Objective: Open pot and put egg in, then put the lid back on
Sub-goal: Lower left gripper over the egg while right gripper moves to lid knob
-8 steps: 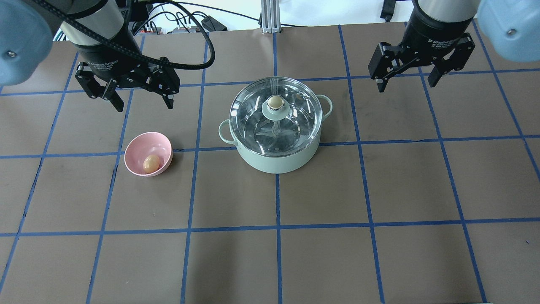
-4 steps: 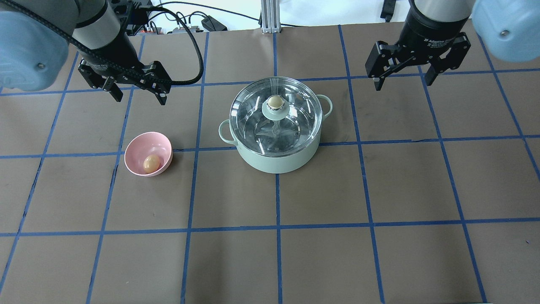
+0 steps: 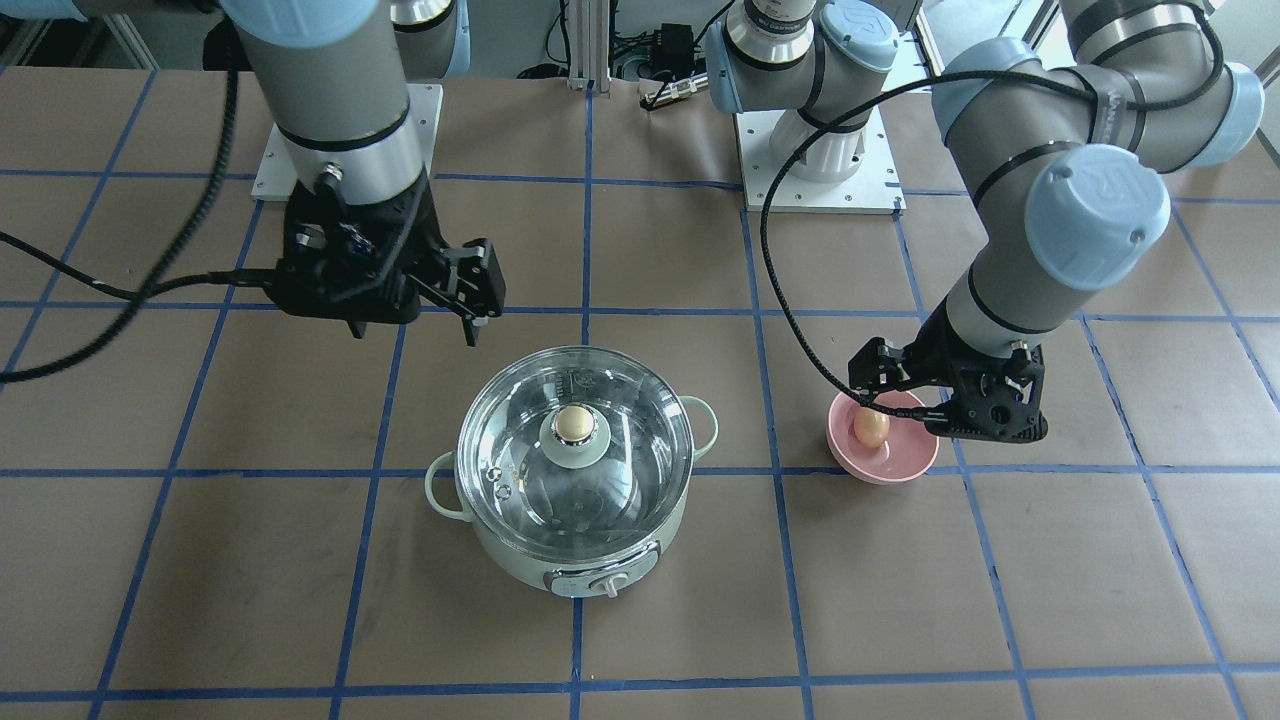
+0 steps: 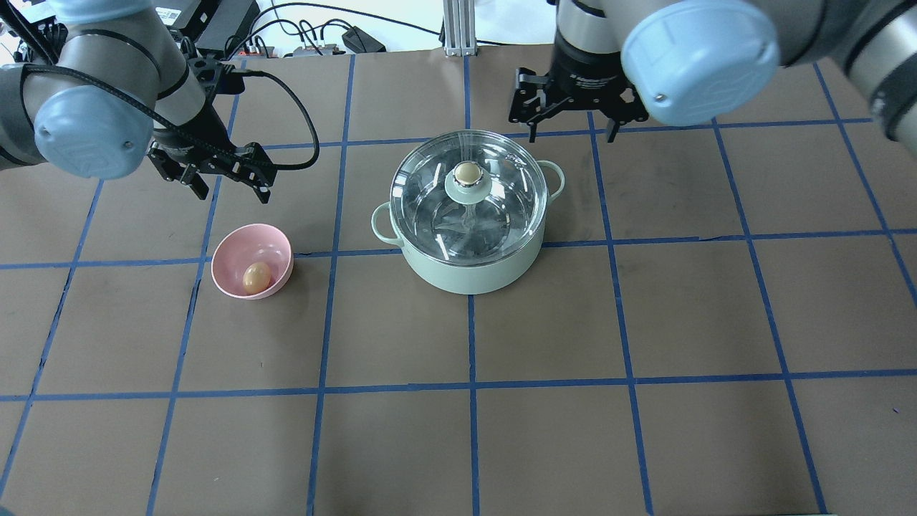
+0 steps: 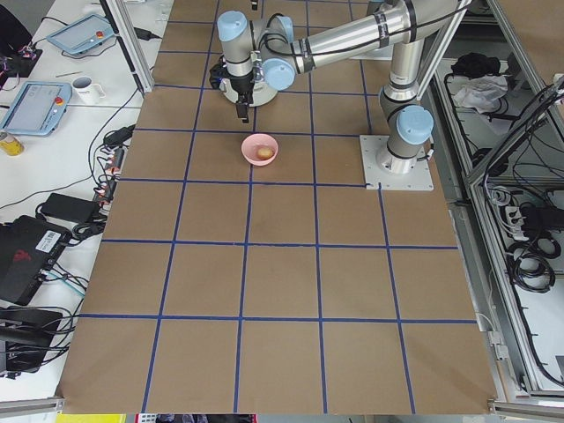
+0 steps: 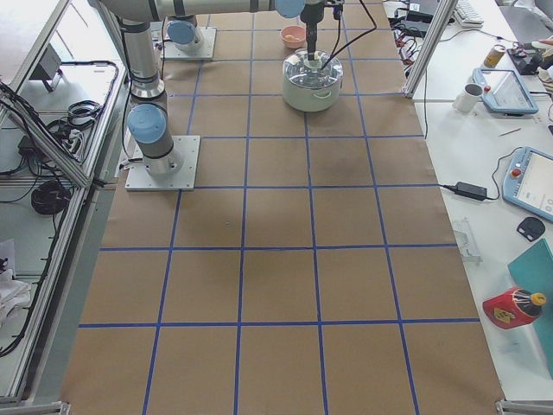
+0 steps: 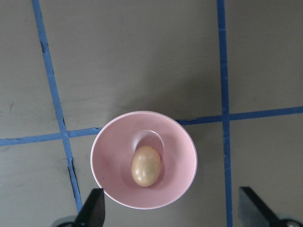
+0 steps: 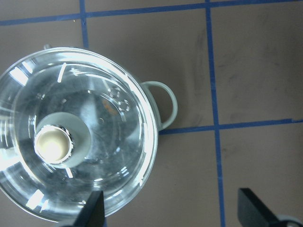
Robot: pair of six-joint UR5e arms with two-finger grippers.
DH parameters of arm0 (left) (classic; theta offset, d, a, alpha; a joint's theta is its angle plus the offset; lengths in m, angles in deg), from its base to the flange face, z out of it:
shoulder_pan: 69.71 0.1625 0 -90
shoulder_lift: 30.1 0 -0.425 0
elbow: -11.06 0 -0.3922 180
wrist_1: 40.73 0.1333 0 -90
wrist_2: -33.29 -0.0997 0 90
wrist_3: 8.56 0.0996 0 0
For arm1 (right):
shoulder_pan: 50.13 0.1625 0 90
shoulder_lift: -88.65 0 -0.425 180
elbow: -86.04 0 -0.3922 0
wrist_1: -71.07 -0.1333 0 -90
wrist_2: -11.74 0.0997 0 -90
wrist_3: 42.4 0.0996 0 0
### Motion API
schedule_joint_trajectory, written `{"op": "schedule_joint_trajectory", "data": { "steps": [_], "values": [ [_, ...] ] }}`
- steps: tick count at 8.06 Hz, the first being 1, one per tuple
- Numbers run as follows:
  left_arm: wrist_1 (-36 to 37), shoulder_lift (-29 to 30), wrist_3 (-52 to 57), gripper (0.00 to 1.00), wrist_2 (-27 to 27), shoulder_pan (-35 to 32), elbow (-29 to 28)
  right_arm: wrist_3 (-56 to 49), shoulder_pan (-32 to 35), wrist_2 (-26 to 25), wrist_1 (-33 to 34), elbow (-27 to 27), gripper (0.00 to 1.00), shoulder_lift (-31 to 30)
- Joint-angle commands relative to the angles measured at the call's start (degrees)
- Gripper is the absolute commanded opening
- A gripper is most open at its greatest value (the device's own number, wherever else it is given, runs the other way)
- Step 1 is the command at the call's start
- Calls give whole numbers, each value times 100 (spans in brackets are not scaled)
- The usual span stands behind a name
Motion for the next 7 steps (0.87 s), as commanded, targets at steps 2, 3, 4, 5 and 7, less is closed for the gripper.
{"op": "schedule_joint_trajectory", "data": {
  "steps": [2,3,4,5,7],
  "values": [
    [525,790,25,100,-21,340,678,1012,855,1,689,401,100,942],
    [525,826,16,98,-30,350,775,1076,1014,-42,795,402,100,1153],
    [525,827,-36,97,-39,359,854,1111,1042,1,796,402,100,1295],
    [507,835,-63,97,-30,359,881,1111,1051,10,796,376,100,1366],
    [516,1001,-63,97,-30,359,890,962,1051,-8,796,314,100,1401]
  ]
}}
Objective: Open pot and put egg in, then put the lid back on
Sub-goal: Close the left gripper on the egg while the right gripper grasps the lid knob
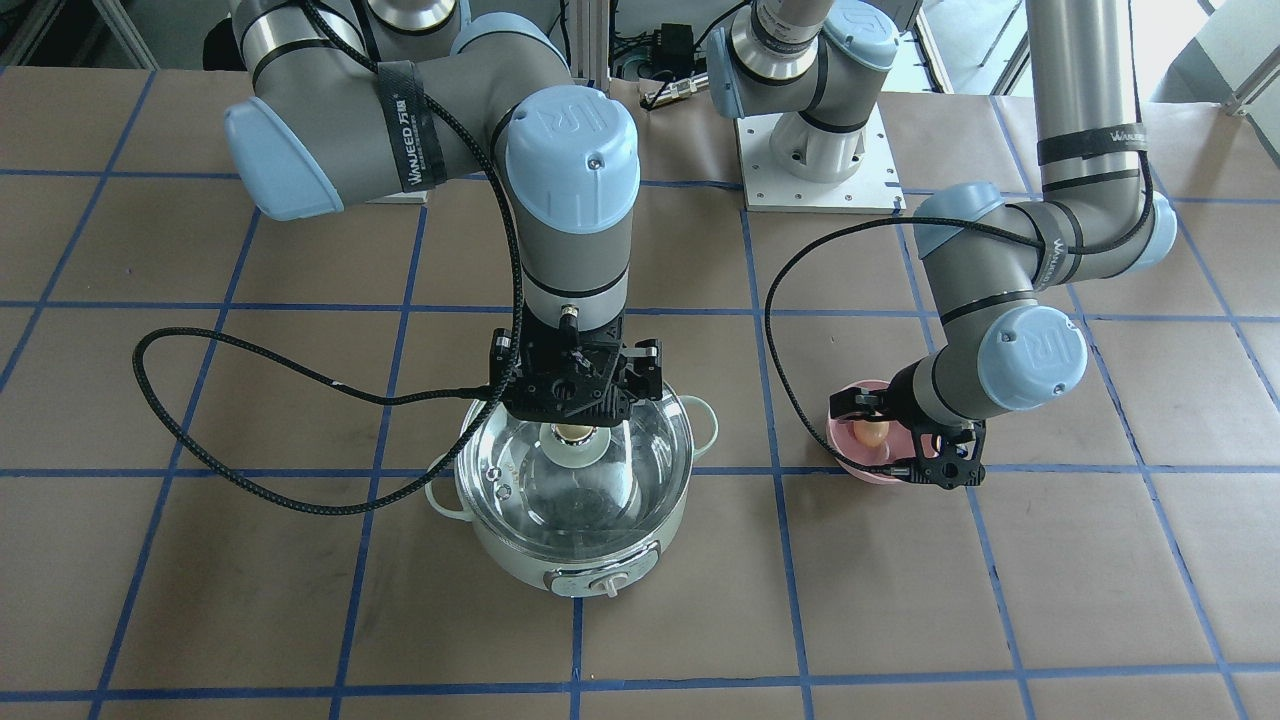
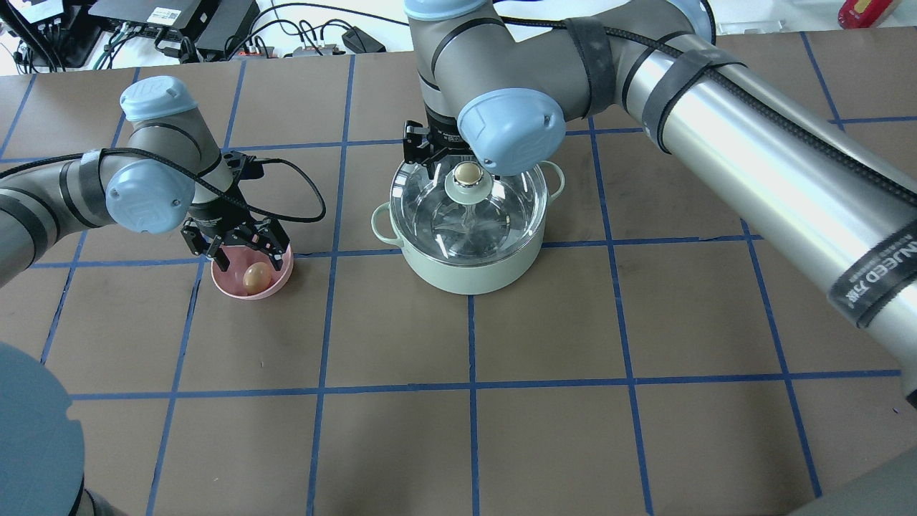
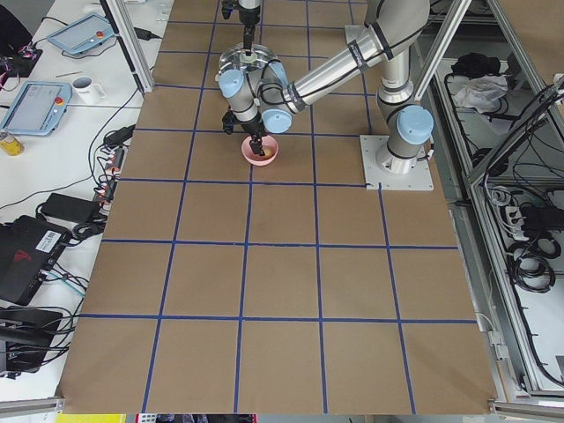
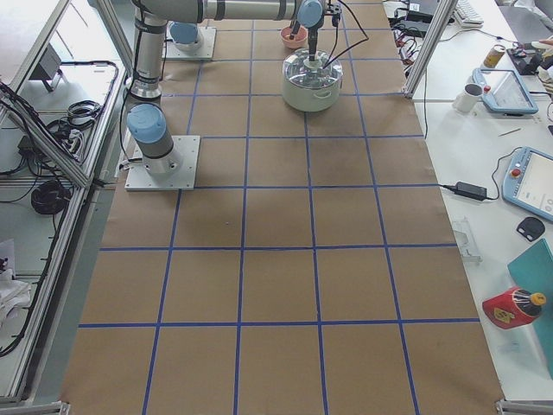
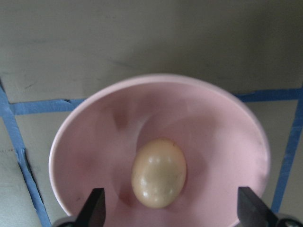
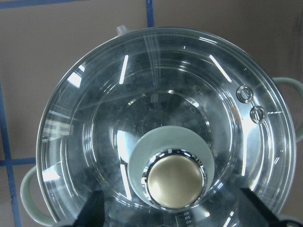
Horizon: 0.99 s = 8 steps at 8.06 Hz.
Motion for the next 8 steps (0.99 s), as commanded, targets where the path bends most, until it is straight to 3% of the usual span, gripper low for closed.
{"op": "schedule_joint_trajectory", "data": {
  "steps": [1,3,4,8],
  "values": [
    [22,292,-11,97,1,4,24,-114,14,-25,12,-56,100,85],
    [23,346,-2,97,1,4,24,-185,14,-34,203,-56,94,173],
    [23,355,-2,87,1,4,15,-193,14,-34,257,-56,94,199],
    [14,355,15,15,1,13,-29,-290,-38,-61,319,-74,92,199]
  ]
}}
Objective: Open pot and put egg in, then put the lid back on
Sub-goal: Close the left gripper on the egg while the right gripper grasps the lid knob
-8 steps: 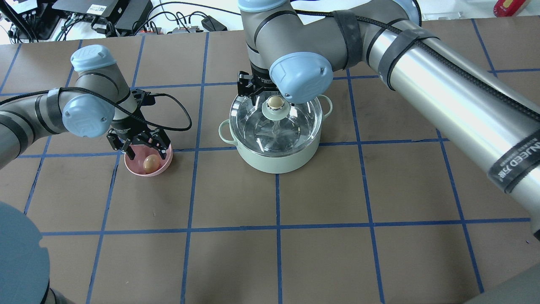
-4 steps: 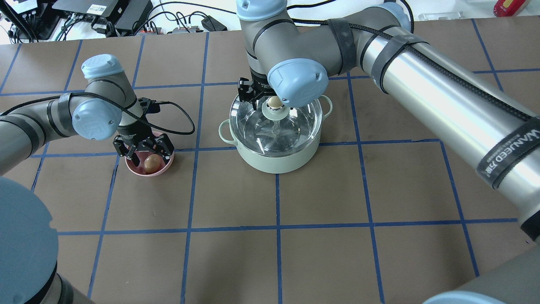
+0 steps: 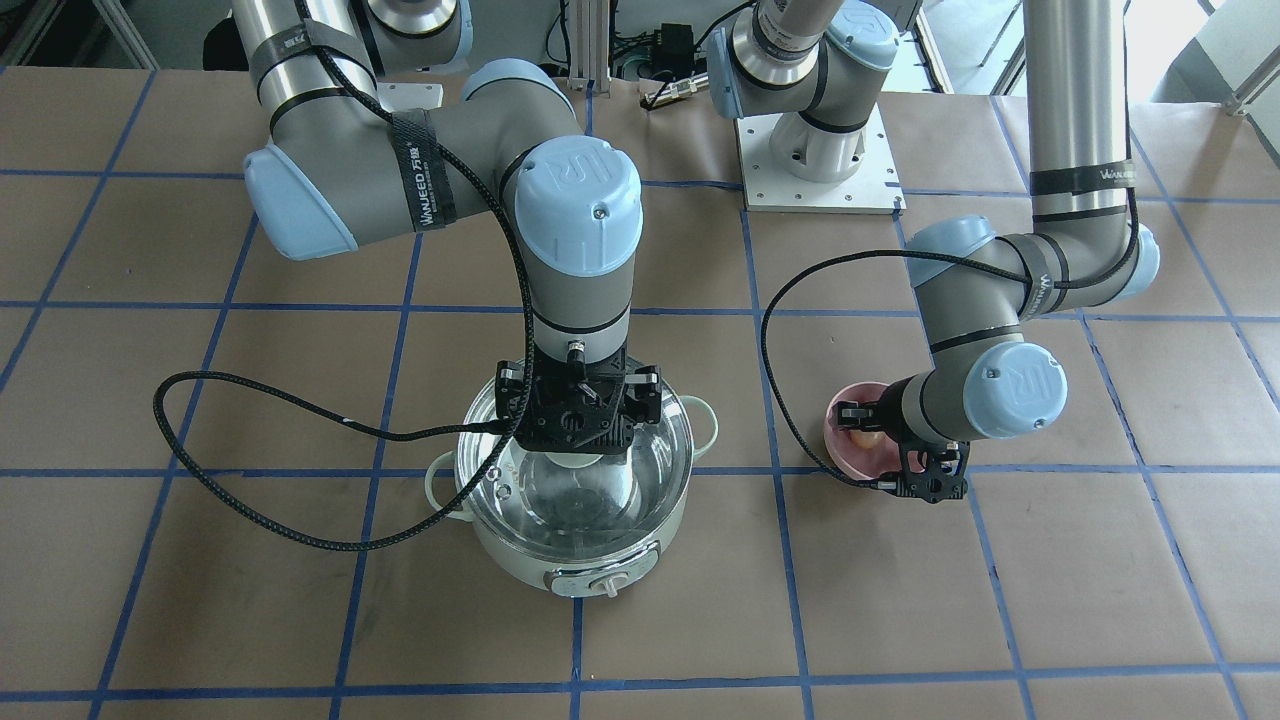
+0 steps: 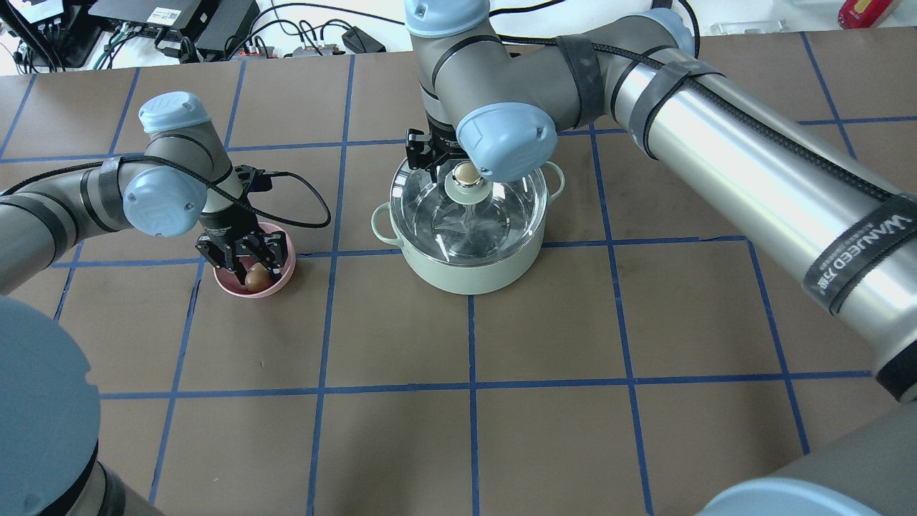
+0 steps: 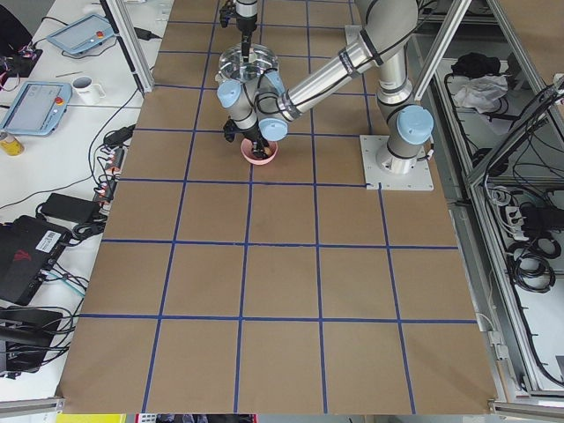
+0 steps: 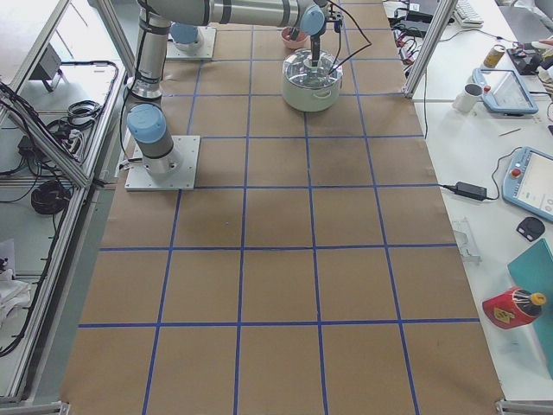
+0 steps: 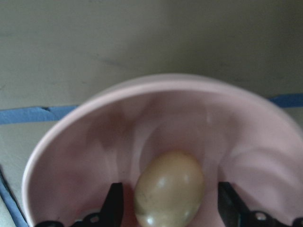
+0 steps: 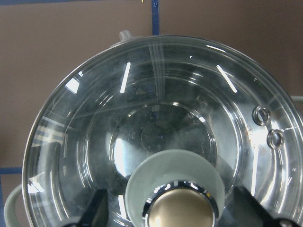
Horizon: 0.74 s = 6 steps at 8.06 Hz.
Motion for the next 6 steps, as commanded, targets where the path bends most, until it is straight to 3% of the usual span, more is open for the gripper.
{"op": "schedule_joint_trajectory", "data": {
  "steps": [1,2,4,5,6],
  "values": [
    [-8,2,-7,5,4,1,-15,-17,-14,-5,-31,-21,89,-39],
    [-17,-7,-7,3,4,1,-32,35,-14,13,-31,-56,66,-48],
    [-201,-94,80,0,22,184,-189,27,-14,-5,-31,-65,55,-39],
    [-541,-147,55,0,22,238,-434,27,-14,13,-31,-82,45,-48],
    [-980,-339,-24,0,13,212,-654,53,-14,74,-31,-83,29,-56]
  ]
}}
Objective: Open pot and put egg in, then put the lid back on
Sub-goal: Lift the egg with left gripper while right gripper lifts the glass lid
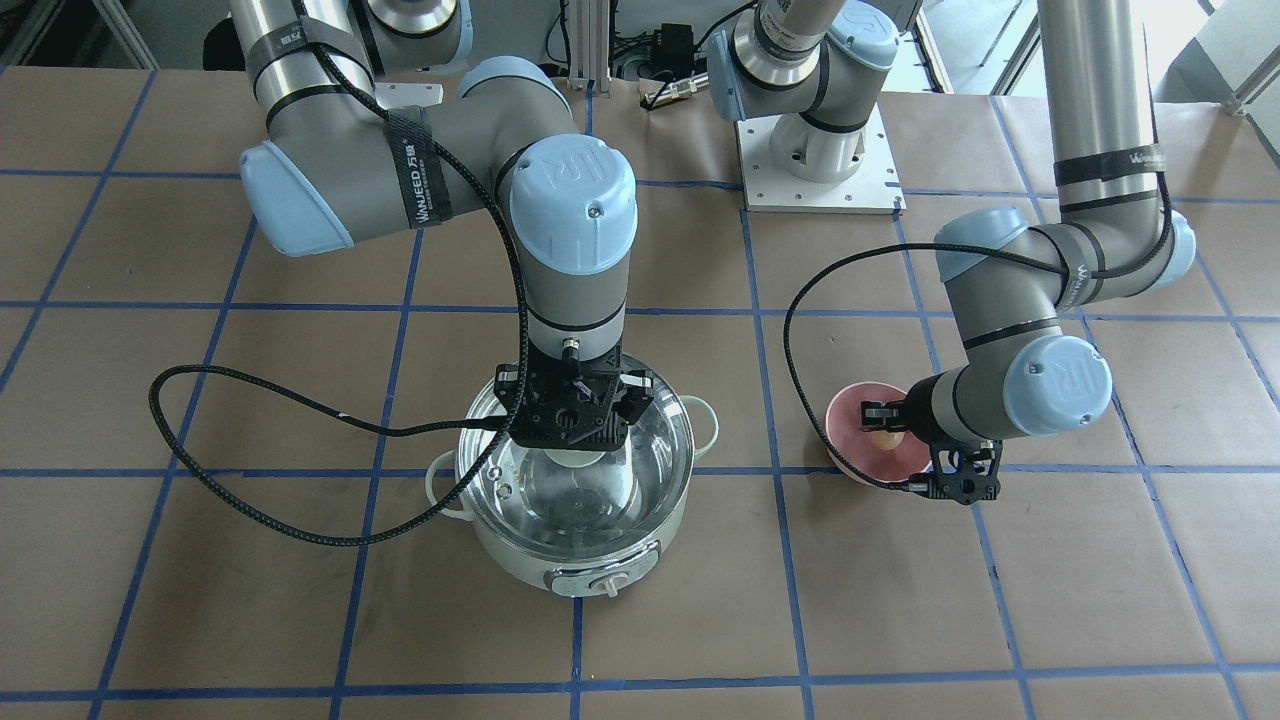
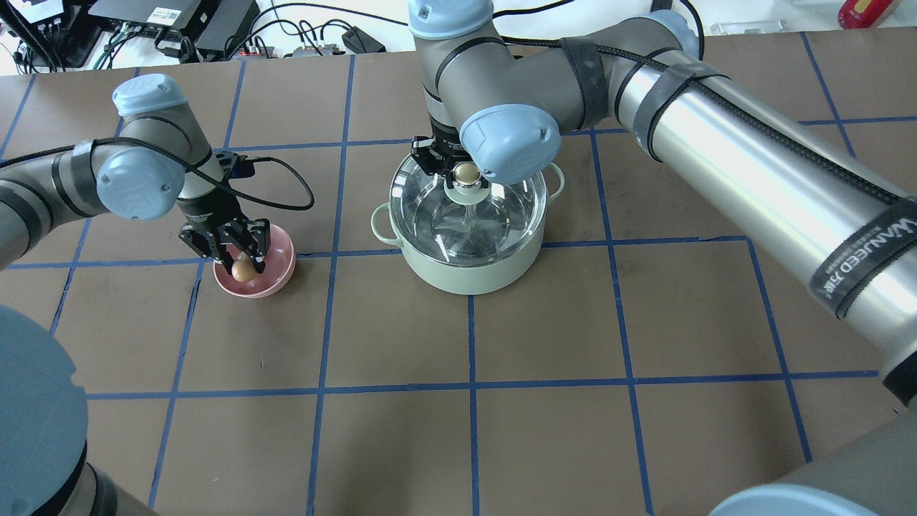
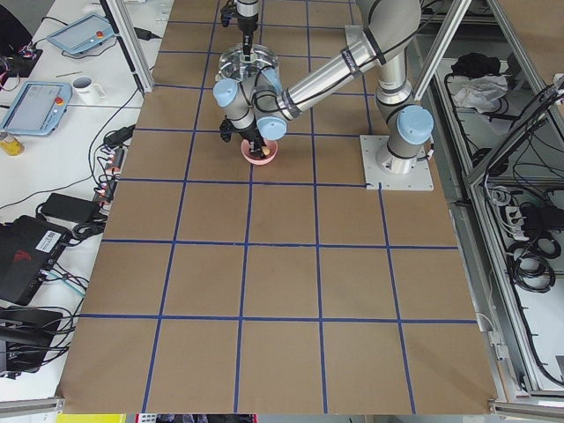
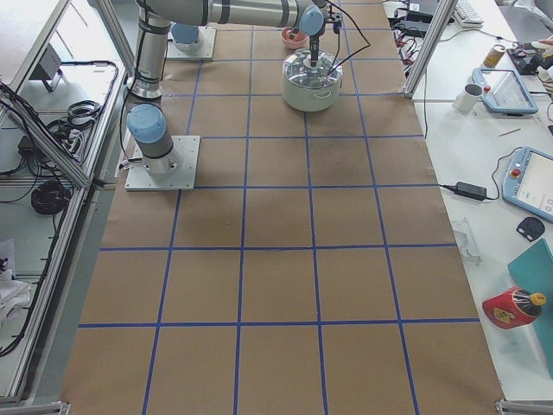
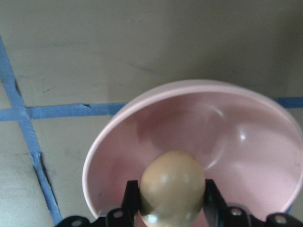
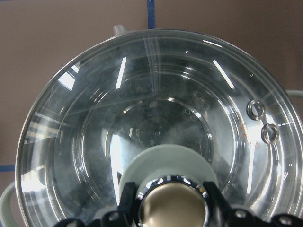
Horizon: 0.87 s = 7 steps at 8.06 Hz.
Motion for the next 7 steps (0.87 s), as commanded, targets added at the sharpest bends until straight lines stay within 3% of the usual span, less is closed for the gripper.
{"op": "schedule_joint_trajectory", "data": {
  "steps": [1,2,4,7],
  "values": [
    [-814,-463,-458,0,49,-11,-449,8,-16,69,-19,-14,8,-28],
    [-903,-657,-758,0,84,-185,-467,-36,-43,69,-28,-5,0,-81],
    [-903,-1009,-1093,0,295,-642,-677,-63,-182,60,-123,-5,0,-352],
    [-886,-1134,-1313,0,392,-907,-907,-886,-778,51,-947,-5,0,-1309]
  ]
}}
